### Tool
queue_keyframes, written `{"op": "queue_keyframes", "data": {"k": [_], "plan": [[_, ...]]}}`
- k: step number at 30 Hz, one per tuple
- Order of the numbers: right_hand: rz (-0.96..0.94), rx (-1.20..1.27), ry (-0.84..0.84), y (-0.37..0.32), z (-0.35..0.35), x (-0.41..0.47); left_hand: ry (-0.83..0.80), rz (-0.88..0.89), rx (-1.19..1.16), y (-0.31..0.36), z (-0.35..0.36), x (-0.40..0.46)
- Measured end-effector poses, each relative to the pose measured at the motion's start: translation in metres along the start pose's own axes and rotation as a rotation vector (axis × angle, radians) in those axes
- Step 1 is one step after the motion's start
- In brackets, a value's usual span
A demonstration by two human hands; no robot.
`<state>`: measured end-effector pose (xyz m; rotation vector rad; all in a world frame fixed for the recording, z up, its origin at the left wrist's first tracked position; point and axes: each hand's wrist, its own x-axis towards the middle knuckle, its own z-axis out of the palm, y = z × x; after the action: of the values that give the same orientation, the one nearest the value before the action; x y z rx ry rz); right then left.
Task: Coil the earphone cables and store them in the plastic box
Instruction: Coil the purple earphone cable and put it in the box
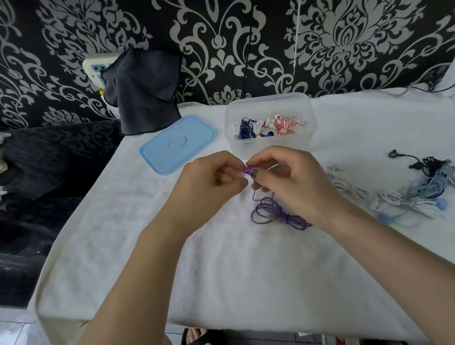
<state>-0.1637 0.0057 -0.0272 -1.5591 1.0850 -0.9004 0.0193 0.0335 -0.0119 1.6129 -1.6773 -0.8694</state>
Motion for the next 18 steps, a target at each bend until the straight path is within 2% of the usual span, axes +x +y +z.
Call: {"op": "queue_keyframes", "data": {"k": [18], "plan": [[-0.013, 0.092, 0.015, -0.0002, -0.0034, 0.0026, 0.052, 0.061, -0.068, 0.0072, -0.0020, 0.0002]]}}
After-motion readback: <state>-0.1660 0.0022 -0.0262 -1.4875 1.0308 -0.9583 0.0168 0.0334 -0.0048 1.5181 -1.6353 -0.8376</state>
